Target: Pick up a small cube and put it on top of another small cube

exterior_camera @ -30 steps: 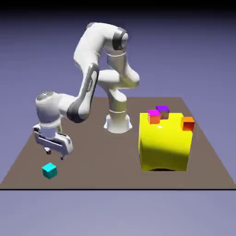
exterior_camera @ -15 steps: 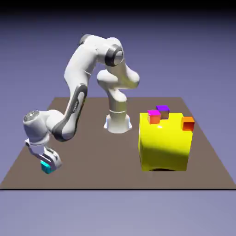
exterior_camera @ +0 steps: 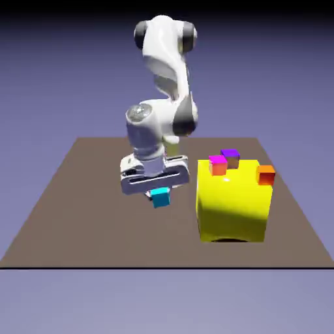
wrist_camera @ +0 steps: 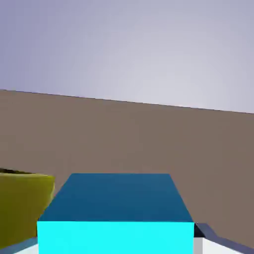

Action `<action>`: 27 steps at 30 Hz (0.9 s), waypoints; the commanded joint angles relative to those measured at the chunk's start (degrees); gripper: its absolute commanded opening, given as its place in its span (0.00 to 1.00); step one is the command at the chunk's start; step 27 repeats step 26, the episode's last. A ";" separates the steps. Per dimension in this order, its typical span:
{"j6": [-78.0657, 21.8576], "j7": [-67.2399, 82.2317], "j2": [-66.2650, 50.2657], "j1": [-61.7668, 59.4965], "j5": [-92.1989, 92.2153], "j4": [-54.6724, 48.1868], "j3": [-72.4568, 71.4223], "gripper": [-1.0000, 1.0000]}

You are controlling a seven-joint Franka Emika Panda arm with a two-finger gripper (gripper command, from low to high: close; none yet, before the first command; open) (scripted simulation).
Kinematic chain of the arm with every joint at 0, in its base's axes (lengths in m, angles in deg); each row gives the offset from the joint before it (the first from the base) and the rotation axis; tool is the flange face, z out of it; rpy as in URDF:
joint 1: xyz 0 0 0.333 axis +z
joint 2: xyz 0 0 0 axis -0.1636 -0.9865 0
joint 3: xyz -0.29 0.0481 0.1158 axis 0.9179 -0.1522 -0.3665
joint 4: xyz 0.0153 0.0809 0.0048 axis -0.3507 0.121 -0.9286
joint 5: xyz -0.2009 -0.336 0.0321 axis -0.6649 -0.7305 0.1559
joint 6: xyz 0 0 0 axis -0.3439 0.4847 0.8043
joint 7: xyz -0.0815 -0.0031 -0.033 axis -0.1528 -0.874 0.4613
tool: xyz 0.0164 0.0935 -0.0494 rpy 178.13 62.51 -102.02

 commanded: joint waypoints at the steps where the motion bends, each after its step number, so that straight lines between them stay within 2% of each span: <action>1: -1.03 0.45 2.08 0.17 -0.88 0.83 -1.15 0.00; 13: -13.16 6.60 25.97 13.63 -8.88 10.39 -14.27 0.00; 19: -2.16 6.30 23.51 13.53 -9.04 18.94 -14.45 0.00; 20: -2.16 6.30 23.51 13.53 -9.04 18.94 -14.45 1.00; 25: -12.12 6.57 25.74 13.62 -8.89 11.20 -14.29 1.00; 27: -13.15 6.60 25.97 13.63 -8.88 10.39 -14.27 1.00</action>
